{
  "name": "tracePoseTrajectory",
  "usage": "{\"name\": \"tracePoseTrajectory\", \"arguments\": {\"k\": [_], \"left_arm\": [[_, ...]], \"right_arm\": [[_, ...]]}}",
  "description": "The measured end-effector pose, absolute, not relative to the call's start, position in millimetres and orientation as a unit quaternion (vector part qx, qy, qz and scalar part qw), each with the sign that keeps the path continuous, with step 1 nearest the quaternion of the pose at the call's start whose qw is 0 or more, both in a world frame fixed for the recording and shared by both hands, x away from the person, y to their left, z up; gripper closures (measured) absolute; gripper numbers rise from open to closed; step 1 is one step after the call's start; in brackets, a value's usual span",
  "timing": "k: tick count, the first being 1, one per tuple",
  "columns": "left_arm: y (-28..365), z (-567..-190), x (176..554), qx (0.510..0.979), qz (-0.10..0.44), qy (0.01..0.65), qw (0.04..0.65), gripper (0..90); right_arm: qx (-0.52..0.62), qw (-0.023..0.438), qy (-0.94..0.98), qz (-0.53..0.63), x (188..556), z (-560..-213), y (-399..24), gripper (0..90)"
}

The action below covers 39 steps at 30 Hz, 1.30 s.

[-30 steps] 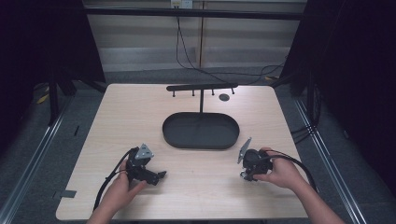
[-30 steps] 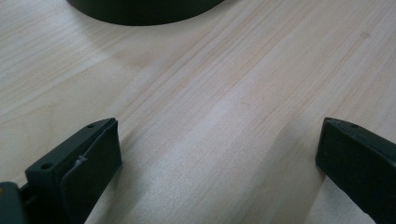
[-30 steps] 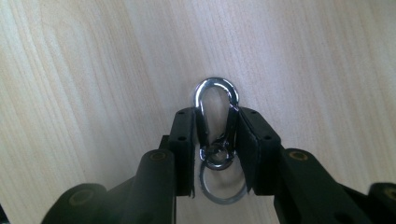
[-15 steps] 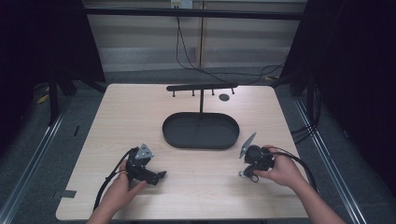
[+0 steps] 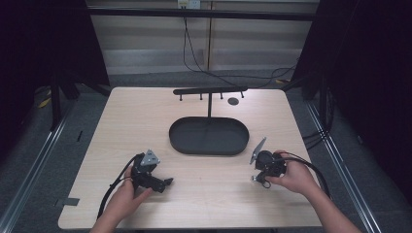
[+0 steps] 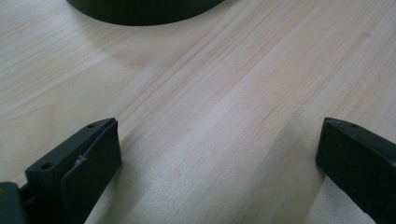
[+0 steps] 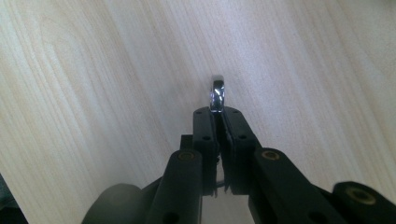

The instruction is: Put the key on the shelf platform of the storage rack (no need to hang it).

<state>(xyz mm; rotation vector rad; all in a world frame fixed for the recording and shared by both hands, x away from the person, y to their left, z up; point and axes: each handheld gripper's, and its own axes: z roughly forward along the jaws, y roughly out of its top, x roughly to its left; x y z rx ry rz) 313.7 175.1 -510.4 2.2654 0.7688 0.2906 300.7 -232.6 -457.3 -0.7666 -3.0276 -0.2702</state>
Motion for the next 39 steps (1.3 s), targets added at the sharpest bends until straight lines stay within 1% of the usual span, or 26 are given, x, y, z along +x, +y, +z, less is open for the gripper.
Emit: {"name": "tracePoseTrajectory", "arguments": {"k": [4, 11, 20, 39], "left_arm": [[175, -510, 314, 0.878, 0.113, 0.298, 0.358, 0.0], [175, -510, 314, 0.878, 0.112, 0.298, 0.357, 0.0], [175, -510, 314, 0.878, 0.112, 0.299, 0.357, 0.0], [175, -510, 314, 0.878, 0.113, 0.298, 0.357, 0.0]], "right_arm": [[-0.241, -0.001, -0.967, -0.086, 300, -457, -233, 85.6], [-0.246, 0.012, -0.966, -0.084, 300, -457, -233, 85.8], [-0.251, 0.014, -0.965, -0.079, 302, -452, -233, 85.8], [-0.254, 0.003, -0.963, -0.088, 315, -428, -220, 85.8]]}}
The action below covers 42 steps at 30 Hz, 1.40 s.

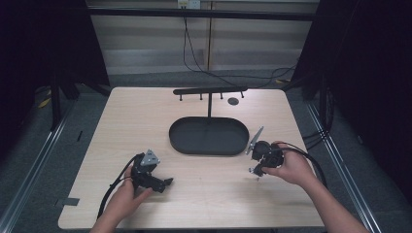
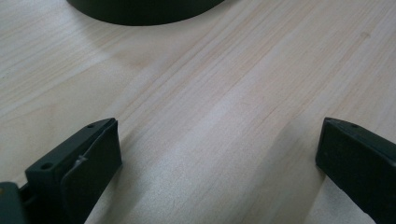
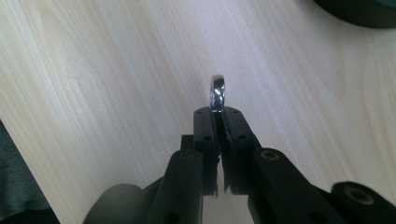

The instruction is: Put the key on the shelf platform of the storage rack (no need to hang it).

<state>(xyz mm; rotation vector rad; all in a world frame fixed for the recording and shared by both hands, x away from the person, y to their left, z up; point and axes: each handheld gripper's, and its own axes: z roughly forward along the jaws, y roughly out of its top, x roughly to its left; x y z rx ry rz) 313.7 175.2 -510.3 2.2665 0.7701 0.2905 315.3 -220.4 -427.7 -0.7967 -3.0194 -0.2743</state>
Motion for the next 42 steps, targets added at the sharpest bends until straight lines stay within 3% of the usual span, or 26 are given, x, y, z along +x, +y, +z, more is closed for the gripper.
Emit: {"name": "tracePoseTrajectory", "arguments": {"k": [42], "left_arm": [[175, -510, 314, 0.878, 0.113, 0.298, 0.358, 0.0]], "right_arm": [[-0.294, -0.013, -0.948, -0.121, 362, -396, -210, 85.8]]}}
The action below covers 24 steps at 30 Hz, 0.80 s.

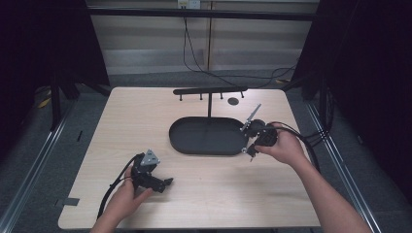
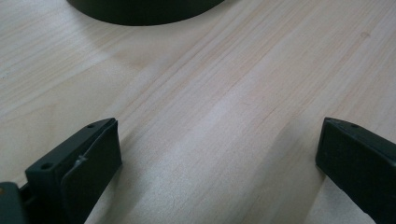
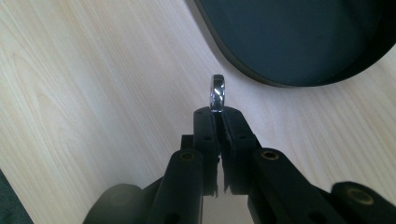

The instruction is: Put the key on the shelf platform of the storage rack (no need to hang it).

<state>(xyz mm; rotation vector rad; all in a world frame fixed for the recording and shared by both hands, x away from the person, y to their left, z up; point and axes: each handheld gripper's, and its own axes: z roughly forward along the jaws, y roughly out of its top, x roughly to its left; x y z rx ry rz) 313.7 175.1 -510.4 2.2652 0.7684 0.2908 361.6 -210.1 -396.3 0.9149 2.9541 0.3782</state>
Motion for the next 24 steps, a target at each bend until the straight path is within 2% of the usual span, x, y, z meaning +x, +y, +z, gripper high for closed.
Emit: {"name": "tracePoseTrajectory", "arguments": {"k": [24], "left_arm": [[175, -510, 314, 0.878, 0.112, 0.298, 0.358, 0.0]], "right_arm": [[0.288, 0.026, 0.950, 0.117, 382, -385, -190, 85.8]]}}
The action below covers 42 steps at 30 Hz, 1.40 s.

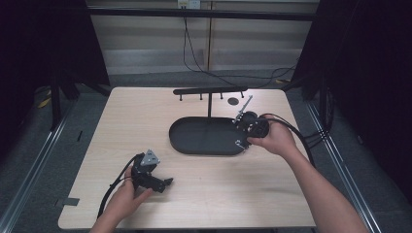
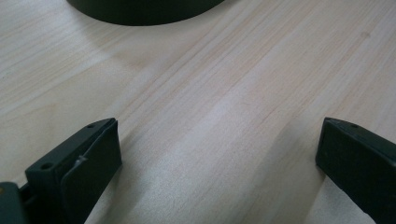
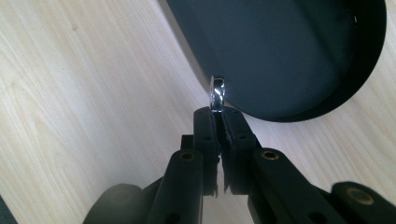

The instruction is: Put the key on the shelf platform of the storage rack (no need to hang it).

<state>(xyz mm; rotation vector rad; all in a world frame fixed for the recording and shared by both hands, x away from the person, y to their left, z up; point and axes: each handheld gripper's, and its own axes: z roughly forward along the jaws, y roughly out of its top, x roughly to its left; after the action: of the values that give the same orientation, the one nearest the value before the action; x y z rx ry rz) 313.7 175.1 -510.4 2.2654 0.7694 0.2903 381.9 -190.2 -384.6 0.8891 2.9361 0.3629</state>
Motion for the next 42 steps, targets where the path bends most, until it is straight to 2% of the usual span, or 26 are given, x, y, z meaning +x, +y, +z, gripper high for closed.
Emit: {"name": "tracePoseTrajectory", "arguments": {"k": [26, 42], "left_arm": [[175, -511, 314, 0.875, 0.114, 0.300, 0.361, 0.0], [175, -511, 314, 0.876, 0.114, 0.300, 0.361, 0.0]], "right_arm": [[0.291, 0.048, 0.950, 0.098, 405, -380, -169, 85.8], [0.299, 0.053, 0.948, 0.098, 422, -394, -165, 85.8]]}}
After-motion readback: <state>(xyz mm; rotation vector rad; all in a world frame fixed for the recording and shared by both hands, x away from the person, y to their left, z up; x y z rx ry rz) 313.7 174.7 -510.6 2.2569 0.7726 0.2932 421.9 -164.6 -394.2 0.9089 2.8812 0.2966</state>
